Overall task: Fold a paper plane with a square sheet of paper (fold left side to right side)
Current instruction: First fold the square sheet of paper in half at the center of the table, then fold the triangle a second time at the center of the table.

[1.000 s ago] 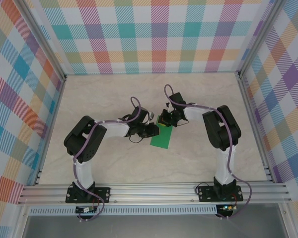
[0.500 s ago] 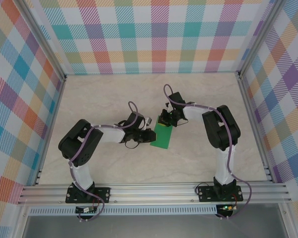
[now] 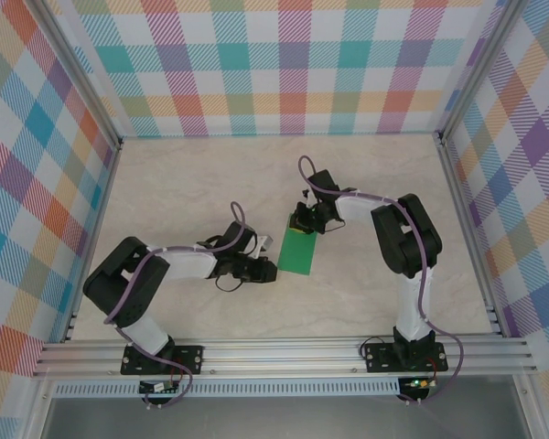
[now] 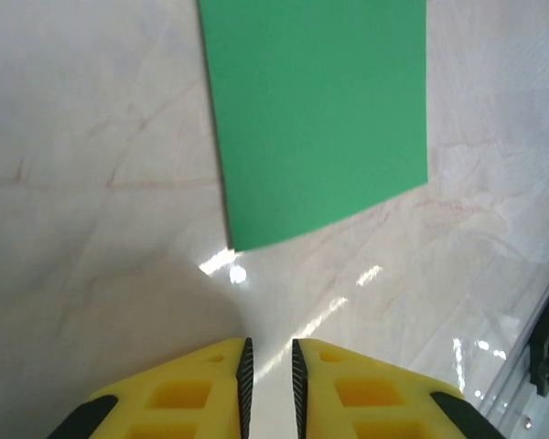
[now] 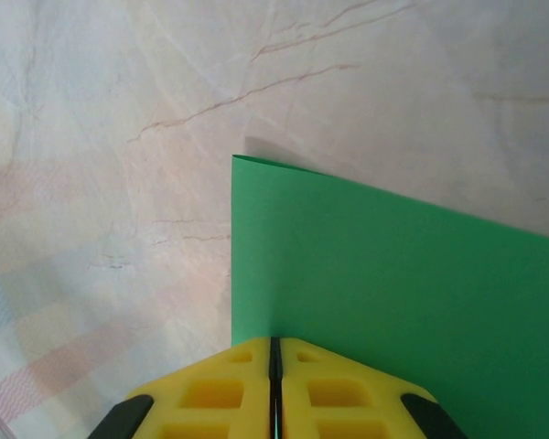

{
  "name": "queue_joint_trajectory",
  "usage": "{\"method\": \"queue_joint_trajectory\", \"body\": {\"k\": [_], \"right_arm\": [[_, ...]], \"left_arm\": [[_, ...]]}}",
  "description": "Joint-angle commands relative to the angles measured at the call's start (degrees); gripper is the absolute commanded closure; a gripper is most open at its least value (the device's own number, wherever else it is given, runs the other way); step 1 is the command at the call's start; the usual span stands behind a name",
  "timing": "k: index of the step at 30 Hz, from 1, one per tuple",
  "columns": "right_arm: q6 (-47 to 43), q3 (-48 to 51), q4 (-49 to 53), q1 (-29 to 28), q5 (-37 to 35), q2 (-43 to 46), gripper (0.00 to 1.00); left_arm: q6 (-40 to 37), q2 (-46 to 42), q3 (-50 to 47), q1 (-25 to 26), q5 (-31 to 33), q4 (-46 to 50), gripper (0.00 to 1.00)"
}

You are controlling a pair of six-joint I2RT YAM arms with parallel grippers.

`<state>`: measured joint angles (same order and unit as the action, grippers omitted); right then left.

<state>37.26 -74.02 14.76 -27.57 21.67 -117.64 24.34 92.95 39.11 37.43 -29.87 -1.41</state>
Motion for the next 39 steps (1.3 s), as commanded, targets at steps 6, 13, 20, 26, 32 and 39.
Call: {"method": "queue_joint_trajectory", "body": {"k": [6,13,20,26,32,39], "right_arm": [[-9.0,-5.7,6.9,-0.7,-3.3,8.6,0.57],[-9.0,6.3,12.2,-0.7,-13.8,24.6,0.26],[-3.1,25.2,8.8,-0.9,-10.9,39.6,0.01],[2.6,33.9,4.6,-1.2,-6.6,43.5,0.00],[3.2,34.2,4.7,-1.2,-7.4,43.3,0.00],[3.3,33.4,4.4,-1.3,-7.4,41.8,0.00]], "left_arm": [[2.1,-10.8,5.2,0.0,14.0,10.6,0.60],[7.6,-2.3,10.4,-1.1,9.7,5.0,0.56],[6.7,6.9,18.8,-1.5,9.6,4.6,0.58],[7.2,15.9,26.6,-2.8,9.0,4.1,0.61],[6.1,20.2,32.4,-3.7,8.0,6.0,0.63],[4.8,23.4,34.5,-3.7,9.6,9.2,0.64]]}}
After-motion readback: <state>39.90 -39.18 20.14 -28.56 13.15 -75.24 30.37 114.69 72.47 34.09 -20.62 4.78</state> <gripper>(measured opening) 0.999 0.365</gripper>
